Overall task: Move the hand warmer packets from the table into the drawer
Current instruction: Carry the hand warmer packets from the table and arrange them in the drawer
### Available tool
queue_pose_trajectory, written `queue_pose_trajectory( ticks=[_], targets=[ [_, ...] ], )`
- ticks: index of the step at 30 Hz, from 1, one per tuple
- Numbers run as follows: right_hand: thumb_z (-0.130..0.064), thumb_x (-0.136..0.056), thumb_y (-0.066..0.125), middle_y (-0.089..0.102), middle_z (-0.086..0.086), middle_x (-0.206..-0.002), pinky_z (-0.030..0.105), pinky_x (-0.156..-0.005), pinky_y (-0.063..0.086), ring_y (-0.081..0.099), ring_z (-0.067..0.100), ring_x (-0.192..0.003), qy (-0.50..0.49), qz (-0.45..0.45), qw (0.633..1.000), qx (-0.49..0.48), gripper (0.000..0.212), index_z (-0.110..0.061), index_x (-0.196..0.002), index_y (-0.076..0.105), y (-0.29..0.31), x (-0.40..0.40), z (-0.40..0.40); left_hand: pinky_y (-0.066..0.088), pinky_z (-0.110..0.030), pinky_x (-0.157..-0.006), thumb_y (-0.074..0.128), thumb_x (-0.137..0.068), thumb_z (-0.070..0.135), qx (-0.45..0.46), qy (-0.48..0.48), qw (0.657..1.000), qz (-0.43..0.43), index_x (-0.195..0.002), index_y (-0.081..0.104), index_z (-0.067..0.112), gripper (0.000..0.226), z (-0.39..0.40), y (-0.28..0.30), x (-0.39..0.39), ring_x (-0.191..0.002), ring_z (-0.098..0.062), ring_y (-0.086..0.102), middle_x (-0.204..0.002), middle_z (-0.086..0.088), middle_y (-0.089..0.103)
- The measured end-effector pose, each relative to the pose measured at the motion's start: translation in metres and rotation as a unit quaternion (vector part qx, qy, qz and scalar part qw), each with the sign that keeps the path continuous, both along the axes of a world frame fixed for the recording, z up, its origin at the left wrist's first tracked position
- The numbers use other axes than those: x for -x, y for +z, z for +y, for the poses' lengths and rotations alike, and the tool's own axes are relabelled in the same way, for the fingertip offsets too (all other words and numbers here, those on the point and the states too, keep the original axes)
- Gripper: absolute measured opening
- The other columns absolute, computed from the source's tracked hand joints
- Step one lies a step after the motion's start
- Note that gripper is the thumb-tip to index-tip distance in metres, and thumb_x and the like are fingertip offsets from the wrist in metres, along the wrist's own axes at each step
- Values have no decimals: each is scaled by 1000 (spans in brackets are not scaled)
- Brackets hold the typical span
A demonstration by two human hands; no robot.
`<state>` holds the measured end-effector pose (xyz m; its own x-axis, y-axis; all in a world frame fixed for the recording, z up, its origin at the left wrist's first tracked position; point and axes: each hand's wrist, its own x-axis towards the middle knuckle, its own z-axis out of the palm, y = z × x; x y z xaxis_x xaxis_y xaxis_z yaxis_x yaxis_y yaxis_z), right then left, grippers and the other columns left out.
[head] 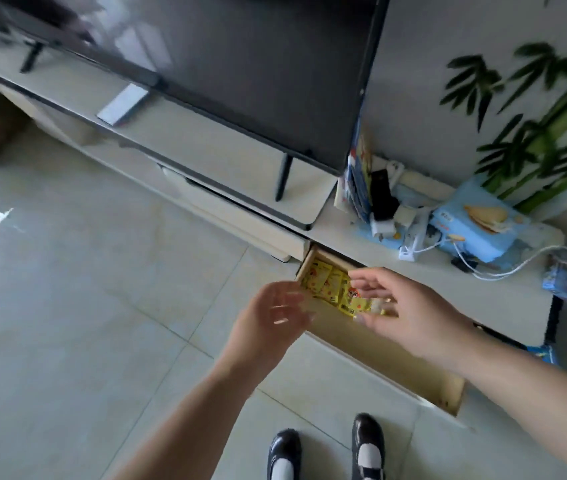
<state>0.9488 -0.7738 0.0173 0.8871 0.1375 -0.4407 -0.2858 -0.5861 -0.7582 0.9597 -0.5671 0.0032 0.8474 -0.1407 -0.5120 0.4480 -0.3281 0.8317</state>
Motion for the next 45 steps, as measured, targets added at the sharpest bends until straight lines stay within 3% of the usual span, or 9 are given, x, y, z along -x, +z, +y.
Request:
queue_pose_trajectory(
  ticks=[4,10,13,18,28,33,38,43,45],
  targets=[
    [-16,-79,73,59,-21,-115,8,-89,44,53,-14,-107,24,-30,998,-51,51,-50,-109,48,60,4,40,50,-10,-72,74,-78,10,2,70,997,-35,-99,57,35,37,46,70,29,-92,-3,65,-104,9,67],
    [-19,-80,72,60,-17,-116,28,-101,45,53,-10,-110,159,-72,980,-92,47,-48,-109,49,149,14,102,52,-18,-76,75,-74,7,10,227,970,-83,-102,61,28,38,102,159,99,-95,-11,65,-106,1,67],
    [-26,-82,71,56,-19,-120,28,-100,44,52,-5,-114,252,-101,957,-98,47,-47,-115,45,190,28,129,53,-19,-75,73,-74,2,24,299,948,-111,-102,60,24,37,117,194,143,-94,-13,64,-108,-6,65],
    [-30,-82,70,55,-19,-121,22,-93,45,52,-4,-113,352,-143,919,-106,50,-39,-124,45,235,63,165,51,-10,-69,71,-79,7,18,383,911,-150,-117,59,15,40,132,239,214,-97,-8,65,-110,-1,67],
    [-25,-79,73,57,-12,-118,29,-96,49,57,6,-112,508,-169,833,-140,50,-33,-121,48,285,184,275,52,-13,-72,74,-78,16,-29,521,827,-207,-108,59,29,36,181,275,391,-96,-2,67,-109,5,68],
    [-23,-78,73,57,-9,-119,31,-98,49,56,9,-113,575,-169,784,-164,54,-26,-127,50,298,284,344,54,-17,-82,73,-79,14,-63,579,784,-212,-112,57,24,39,211,284,508,-102,-6,64,-110,2,66],
    [-26,-77,72,56,-13,-116,19,-90,48,56,2,-108,630,-184,733,-177,55,-28,-127,50,301,393,404,52,-17,-80,78,-73,26,-87,624,749,-206,-111,59,27,43,242,289,629,-104,-8,64,-112,2,67],
    [-23,-76,72,53,-25,-105,5,-78,47,55,-7,-99,673,-171,691,-201,49,-36,-117,47,295,492,461,51,-10,-73,72,-80,12,-99,684,695,-200,-112,58,22,36,262,289,739,-100,-3,63,-110,2,66],
    [-22,-77,73,51,-29,-104,10,-80,50,55,-9,-97,691,-166,674,-204,49,-40,-113,46,292,521,478,51,-9,-74,70,-82,12,-100,702,678,-194,-117,56,19,38,268,288,771,-99,0,62,-111,2,65]
  ],
)
